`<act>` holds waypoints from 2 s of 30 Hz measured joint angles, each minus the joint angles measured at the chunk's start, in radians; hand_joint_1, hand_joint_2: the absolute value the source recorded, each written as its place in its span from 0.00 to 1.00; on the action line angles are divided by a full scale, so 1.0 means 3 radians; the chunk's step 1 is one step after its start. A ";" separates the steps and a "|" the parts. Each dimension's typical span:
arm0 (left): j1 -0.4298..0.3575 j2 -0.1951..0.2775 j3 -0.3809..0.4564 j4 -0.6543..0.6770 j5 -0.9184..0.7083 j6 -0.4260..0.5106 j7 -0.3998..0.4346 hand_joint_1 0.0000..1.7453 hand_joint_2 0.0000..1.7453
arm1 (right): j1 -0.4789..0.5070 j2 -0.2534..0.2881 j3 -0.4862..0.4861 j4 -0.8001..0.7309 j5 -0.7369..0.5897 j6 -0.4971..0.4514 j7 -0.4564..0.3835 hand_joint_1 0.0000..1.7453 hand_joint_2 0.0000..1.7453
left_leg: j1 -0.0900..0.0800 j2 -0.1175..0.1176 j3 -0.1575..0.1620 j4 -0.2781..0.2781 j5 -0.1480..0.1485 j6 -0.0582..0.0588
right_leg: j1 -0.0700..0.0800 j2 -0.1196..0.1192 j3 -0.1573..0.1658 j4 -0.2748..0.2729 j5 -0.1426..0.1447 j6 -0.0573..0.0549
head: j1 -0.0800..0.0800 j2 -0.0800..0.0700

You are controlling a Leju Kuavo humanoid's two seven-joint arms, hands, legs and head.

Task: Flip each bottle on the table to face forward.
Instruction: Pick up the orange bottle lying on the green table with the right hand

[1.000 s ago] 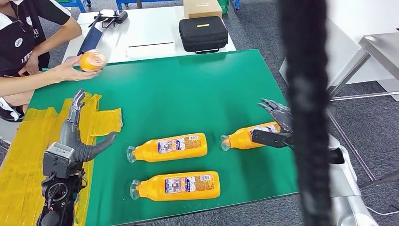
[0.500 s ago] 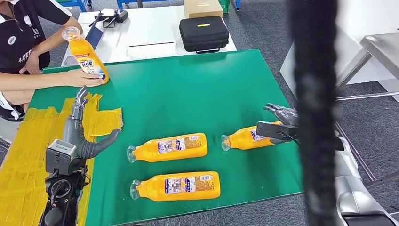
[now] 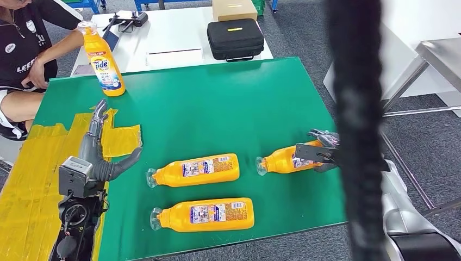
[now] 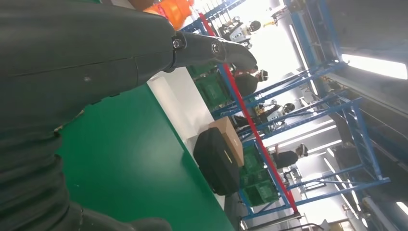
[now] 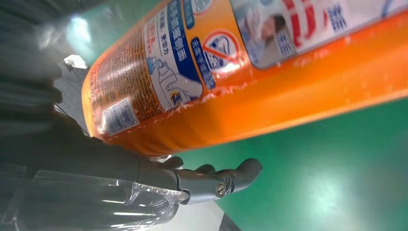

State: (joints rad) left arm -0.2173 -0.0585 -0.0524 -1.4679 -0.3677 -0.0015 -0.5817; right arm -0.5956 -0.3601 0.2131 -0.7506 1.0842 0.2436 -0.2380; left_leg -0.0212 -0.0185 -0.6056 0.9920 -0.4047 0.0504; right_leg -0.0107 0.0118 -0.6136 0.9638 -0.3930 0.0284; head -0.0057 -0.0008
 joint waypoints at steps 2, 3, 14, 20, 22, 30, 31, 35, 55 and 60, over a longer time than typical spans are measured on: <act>-0.0028 -0.0012 -0.0018 0.0028 0.0002 0.0000 0.0005 0.00 1.00 | -0.0068 0.0018 0.0026 0.0113 0.0006 0.0011 0.0000 0.00 1.00 | 0.0000 0.0000 0.0002 0.0000 0.0000 0.0000 | 0.0000 0.0000 0.0001 0.0000 0.0000 0.0000 | 0.0000 0.0000; -0.0037 -0.0016 -0.0023 0.0039 0.0005 0.0000 0.0010 0.00 1.00 | -0.0097 0.0026 0.0037 0.0163 0.0006 0.0017 -0.0001 0.00 1.00 | 0.0000 0.0001 0.0002 0.0000 0.0000 0.0000 | 0.0000 0.0000 0.0001 0.0000 0.0000 0.0000 | 0.0000 0.0000; -0.0061 -0.0029 -0.0067 0.0186 0.0037 0.0019 0.0009 0.00 1.00 | -0.0411 0.0151 0.0172 0.0779 -0.0029 0.0045 -0.0068 0.99 1.00 | 0.0000 0.0005 0.0023 0.0000 0.0000 0.0000 | 0.0001 0.0002 0.0020 -0.0001 0.0000 0.0000 | 0.0001 0.0000; -0.0096 -0.0029 -0.0072 0.0279 0.0037 0.0039 0.0000 0.00 1.00 | -0.0480 0.0215 0.0191 0.0951 -0.0073 0.0008 -0.0110 1.00 1.00 | 0.0001 0.0006 0.0031 0.0000 0.0000 0.0000 | 0.0002 0.0002 0.0029 -0.0001 0.0000 0.0000 | 0.0002 0.0000; -0.0108 -0.0029 -0.0072 0.0302 0.0038 0.0039 0.0000 0.00 1.00 | -0.0492 0.0226 0.0192 0.0985 -0.0078 0.0001 -0.0119 1.00 1.00 | 0.0001 0.0007 0.0034 0.0000 -0.0001 0.0000 | 0.0002 0.0002 0.0032 -0.0001 0.0000 0.0000 | 0.0001 0.0000; -0.0123 -0.0028 -0.0071 0.0332 0.0039 0.0039 0.0007 0.00 1.00 | -0.0475 0.0252 0.0192 0.1034 -0.0103 -0.0157 -0.0134 1.00 1.00 | 0.0001 0.0011 0.0040 -0.0001 -0.0002 -0.0001 | 0.0003 0.0004 0.0036 -0.0001 0.0000 0.0000 | 0.0001 0.0000; -0.0122 -0.0028 -0.0071 0.0333 0.0039 0.0039 0.0015 0.00 1.00 | -0.0462 0.0256 0.0192 0.1033 -0.0117 -0.0231 -0.0134 1.00 1.00 | 0.0002 0.0011 0.0041 -0.0001 -0.0002 -0.0001 | 0.0003 0.0005 0.0037 -0.0001 0.0000 -0.0001 | 0.0001 0.0000; -0.0099 -0.0028 -0.0068 0.0318 0.0036 0.0038 0.0049 0.00 1.00 | -0.0371 0.0297 0.0177 0.0981 -0.0214 -0.0692 -0.0060 1.00 1.00 | 0.0002 0.0013 0.0042 -0.0002 -0.0003 -0.0002 | 0.0004 0.0008 0.0037 -0.0001 0.0005 -0.0007 | 0.0001 0.0000; 0.0119 -0.0042 -0.0086 0.0034 0.0068 -0.0097 0.0284 0.00 1.00 | 0.0958 0.1054 -0.0571 -0.1306 -0.1520 -0.2055 -0.0204 1.00 1.00 | 0.0004 -0.0006 -0.0020 -0.0001 0.0014 -0.0003 | 0.0002 -0.0005 -0.0020 0.0000 0.0013 -0.0003 | 0.0001 0.0000; 0.0064 -0.0042 -0.0229 0.0034 0.0140 -0.0220 0.0303 0.00 1.00 | 0.1103 0.1198 -0.0537 -0.1639 -0.2060 -0.1759 -0.0496 1.00 1.00 | 0.0003 -0.0006 -0.0021 -0.0001 0.0014 -0.0003 | 0.0001 -0.0005 -0.0020 0.0000 0.0013 -0.0003 | 0.0001 0.0000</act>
State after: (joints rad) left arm -0.1981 -0.0710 -0.1211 -1.4578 -0.3258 -0.0676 -0.4907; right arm -0.2646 -0.0007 0.0519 -1.2425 0.4660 -0.2840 -0.3869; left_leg -0.0204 -0.0203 -0.6120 0.9916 -0.4005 0.0496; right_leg -0.0104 0.0104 -0.6197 0.9639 -0.3891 0.0276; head -0.0055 -0.0008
